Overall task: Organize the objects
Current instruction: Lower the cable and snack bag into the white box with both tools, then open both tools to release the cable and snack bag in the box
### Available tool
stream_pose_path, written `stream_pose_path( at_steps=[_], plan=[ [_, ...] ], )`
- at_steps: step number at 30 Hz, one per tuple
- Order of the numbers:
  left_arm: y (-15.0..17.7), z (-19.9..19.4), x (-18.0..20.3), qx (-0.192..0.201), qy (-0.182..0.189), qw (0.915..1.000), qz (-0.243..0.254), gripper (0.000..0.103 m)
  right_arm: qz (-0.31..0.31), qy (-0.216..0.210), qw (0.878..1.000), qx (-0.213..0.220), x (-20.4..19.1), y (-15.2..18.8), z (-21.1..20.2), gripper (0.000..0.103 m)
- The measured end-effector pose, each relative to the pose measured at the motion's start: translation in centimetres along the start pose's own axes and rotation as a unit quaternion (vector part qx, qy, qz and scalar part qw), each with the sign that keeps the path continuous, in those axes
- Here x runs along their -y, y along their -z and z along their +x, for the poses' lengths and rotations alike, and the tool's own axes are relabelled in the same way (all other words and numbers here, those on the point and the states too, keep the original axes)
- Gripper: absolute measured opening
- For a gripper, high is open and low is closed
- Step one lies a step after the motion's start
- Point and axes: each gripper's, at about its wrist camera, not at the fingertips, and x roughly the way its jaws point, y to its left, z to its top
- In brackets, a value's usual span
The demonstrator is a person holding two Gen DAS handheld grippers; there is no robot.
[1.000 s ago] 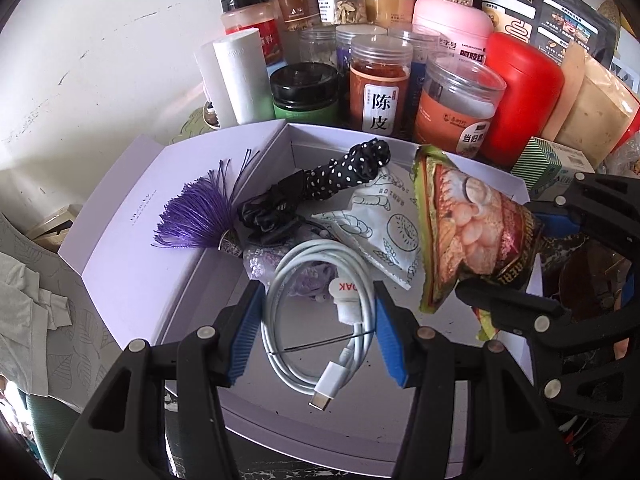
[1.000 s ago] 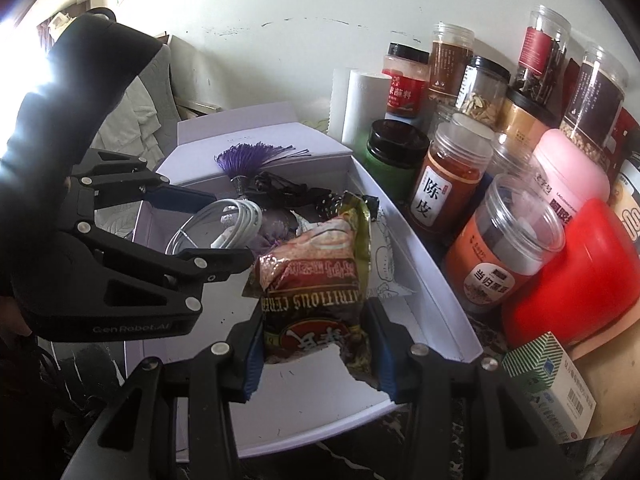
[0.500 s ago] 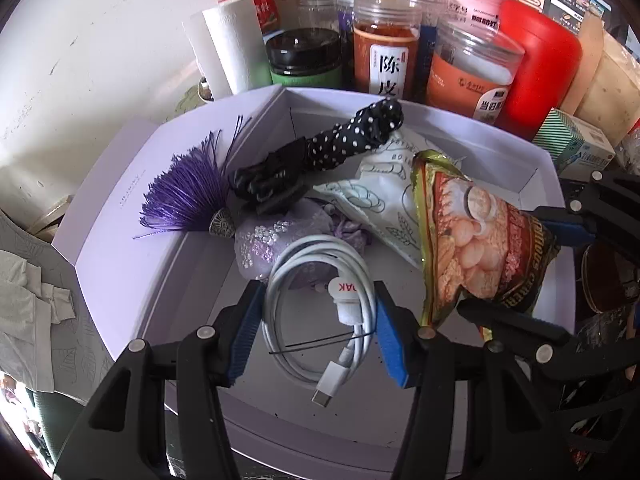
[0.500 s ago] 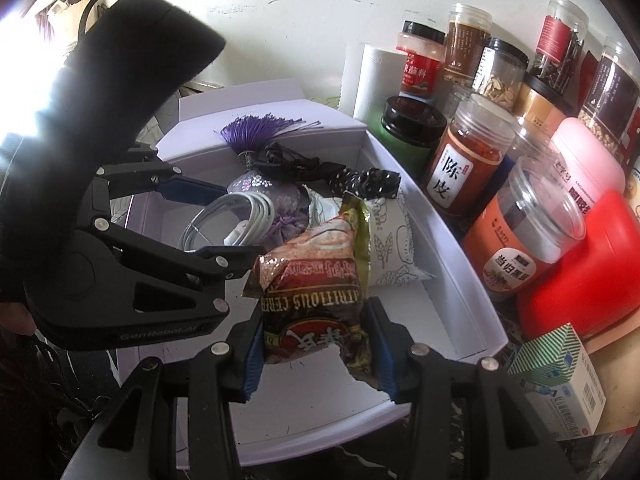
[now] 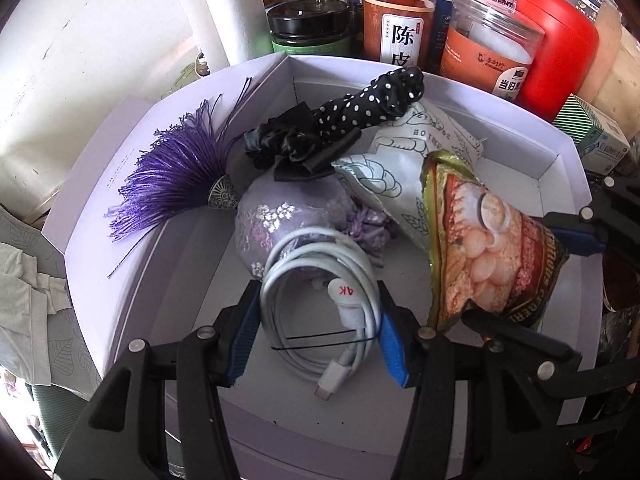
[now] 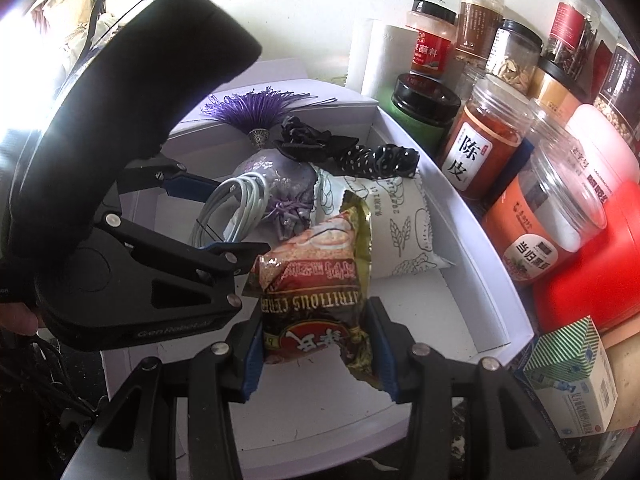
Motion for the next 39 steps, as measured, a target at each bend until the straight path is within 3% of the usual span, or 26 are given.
stream_pose_path(
  at_steps=[8,14,22,26,39],
  plan=[
    [-0.2,-0.5,0.0,-0.004,-0.005,1.0,-0.005,0.053,0.007,-0.002,1.0,-0.015,0.4,0.0,0.2,0.047],
    [-0.4,-2.4,-0.4,0.013,-0.001,0.9999,-0.009,0.058,0.015,0.008,1.0,-0.004,0.7,-0.2,-0.6,0.054],
    [0.4,-4.4,-1.0,0.024,-0.007,0.9994,-0.025,0.06,0.015,0.019,1.0,0.01,1.0,-0.3,-1.8,0.055],
    [0.1,-4.5,-1.9,0.027,-0.027,0.9984,-0.04,0.061,0.028,0.017,0.999,0.014,1.5,-0.3,-2.2,0.055],
    [1.7,-11.4,-2.1,0.074,-0.033,0.9948,-0.062,0.061,0.038,0.043,0.997,0.054,1.6,-0.3,-6.8,0.055]
  ],
)
